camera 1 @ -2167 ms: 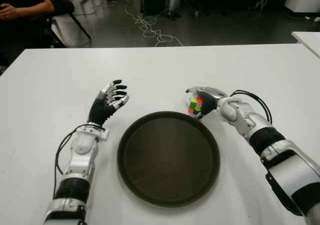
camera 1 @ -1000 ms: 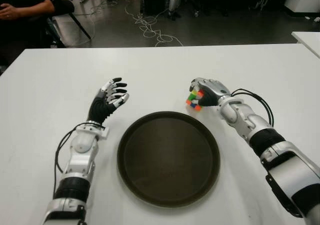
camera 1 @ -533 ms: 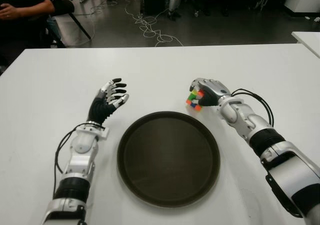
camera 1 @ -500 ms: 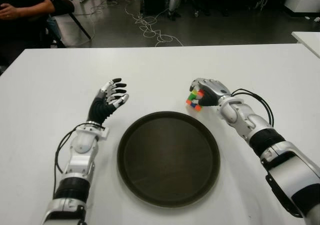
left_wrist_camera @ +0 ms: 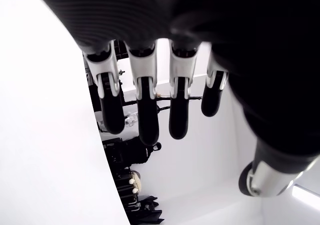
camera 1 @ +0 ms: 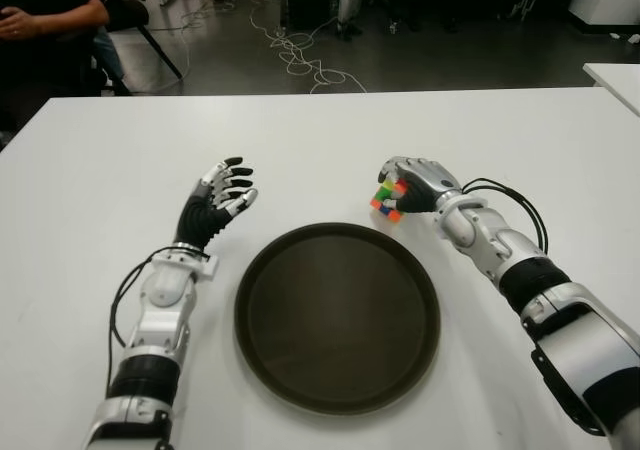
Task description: Pick up the Rubik's Cube and put it in the plate
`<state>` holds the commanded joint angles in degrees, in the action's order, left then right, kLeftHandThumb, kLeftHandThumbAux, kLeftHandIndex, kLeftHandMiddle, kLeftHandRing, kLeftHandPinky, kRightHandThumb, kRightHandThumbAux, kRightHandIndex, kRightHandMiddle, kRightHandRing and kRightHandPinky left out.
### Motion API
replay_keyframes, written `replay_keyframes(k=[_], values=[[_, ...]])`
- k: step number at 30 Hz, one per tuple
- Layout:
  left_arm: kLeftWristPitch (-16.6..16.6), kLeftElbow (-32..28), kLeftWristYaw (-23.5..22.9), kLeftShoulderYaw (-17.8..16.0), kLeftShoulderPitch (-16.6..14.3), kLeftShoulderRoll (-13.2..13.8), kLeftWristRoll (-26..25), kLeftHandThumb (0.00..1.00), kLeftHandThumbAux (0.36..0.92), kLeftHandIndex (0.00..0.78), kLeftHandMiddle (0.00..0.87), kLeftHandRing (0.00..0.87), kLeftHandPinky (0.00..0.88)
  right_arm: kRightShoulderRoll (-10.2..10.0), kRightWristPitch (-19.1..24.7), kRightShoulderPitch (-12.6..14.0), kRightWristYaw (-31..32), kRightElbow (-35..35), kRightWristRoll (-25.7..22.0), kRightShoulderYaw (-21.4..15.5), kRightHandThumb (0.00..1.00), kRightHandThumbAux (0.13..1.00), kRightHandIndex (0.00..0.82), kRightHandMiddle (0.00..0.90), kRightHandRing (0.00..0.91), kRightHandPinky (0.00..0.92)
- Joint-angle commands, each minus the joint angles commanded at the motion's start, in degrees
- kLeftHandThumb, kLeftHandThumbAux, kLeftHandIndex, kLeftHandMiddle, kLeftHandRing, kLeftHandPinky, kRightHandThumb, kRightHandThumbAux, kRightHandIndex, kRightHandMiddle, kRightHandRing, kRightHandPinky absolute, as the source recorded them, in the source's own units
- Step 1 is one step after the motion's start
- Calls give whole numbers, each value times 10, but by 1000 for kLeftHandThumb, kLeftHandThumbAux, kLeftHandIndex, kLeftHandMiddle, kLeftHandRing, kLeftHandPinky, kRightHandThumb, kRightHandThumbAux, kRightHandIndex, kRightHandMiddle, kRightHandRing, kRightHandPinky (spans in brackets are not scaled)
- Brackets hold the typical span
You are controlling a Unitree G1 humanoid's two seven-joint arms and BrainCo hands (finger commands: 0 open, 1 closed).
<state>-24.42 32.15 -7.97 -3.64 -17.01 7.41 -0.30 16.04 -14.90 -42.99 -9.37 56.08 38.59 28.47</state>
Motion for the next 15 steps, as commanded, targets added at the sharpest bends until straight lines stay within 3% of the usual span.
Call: replay_keyframes(k=[5, 8, 13, 15], values=[[2, 0, 2, 1, 0, 0, 1, 71, 619, 177, 266, 260, 239, 3, -4, 7, -32, -18, 0, -6, 704, 736, 413, 501, 557, 622], [3, 2, -1, 0, -2, -2, -3, 76, 621, 186, 276, 261, 215, 5, -7, 19, -67, -53, -4, -20, 703, 735, 416, 599, 656, 688], [3, 3, -3, -1, -2, -2, -6, 81, 623, 188, 271, 260, 225, 5, -8, 34, -100, -83, -2, -32, 701, 735, 420, 656, 707, 727], [2, 4, -3, 1, -4, -2, -5, 81, 626, 188, 270, 262, 241, 3, -28, 42, -140, -90, -3, -41, 700, 734, 421, 665, 709, 726]])
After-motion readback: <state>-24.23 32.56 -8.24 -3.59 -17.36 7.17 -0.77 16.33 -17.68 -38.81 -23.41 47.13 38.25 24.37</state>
